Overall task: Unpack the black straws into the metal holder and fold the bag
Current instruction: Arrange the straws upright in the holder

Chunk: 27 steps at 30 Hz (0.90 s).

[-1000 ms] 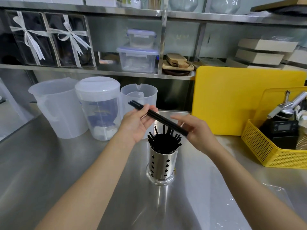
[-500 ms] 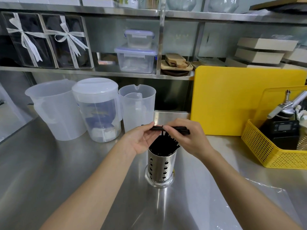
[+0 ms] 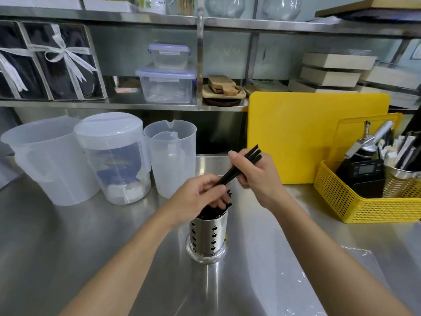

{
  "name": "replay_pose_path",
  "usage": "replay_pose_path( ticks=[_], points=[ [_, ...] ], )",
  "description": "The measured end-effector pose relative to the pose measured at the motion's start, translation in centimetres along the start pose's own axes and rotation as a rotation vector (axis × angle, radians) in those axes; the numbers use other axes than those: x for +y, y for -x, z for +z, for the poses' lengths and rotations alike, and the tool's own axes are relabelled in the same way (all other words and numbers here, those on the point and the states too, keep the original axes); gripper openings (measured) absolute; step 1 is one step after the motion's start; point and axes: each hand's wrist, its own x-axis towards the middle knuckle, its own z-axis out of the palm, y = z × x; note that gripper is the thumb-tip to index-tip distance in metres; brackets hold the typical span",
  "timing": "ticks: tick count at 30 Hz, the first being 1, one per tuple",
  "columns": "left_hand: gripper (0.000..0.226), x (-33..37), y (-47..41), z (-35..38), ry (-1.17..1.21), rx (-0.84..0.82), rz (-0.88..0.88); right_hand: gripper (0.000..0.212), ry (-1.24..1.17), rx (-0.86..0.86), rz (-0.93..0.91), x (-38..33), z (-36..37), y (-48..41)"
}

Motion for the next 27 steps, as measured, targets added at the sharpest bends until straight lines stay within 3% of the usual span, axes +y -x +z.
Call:
replay_pose_path(
  ticks=[8, 13, 15, 19, 23, 27],
  points=[
    [0.015, -1.0, -0.8, 1.2, 0.029, -0.037, -0.007, 0.019, -0.056, -0.052, 0.051, 0.3, -0.5, 0.6],
    [0.006, -1.1, -2.0, 1.0, 0.004, 0.081, 0.031, 0.023, 0.146, 0.103, -0.088, -0.4, -0.6, 0.2],
    [0.013, -1.4, -2.3, 0.4, -0.042, 0.120, 0.065, 0.025, 0.205, 0.137, -0.119, -0.6, -1.0, 0.1],
    [0.021, -2.3, -2.7, -0.5, -0.079, 0.225, 0.091, 0.027, 0.365, 0.029, -0.032, 0.3, -1.3, 0.3],
    [0.035, -3.3, -2.7, 0.4, 0.082, 0.016, 0.046, 0.020, 0.405, -0.136, 0.055, 1.5, -0.2, 0.4],
    [0.028, -4.2, -3.3, 0.8, 0.102, 0.056, 0.024, 0.017, 0.431, -0.213, 0.097, 2.1, 0.2, 0.1]
  ],
)
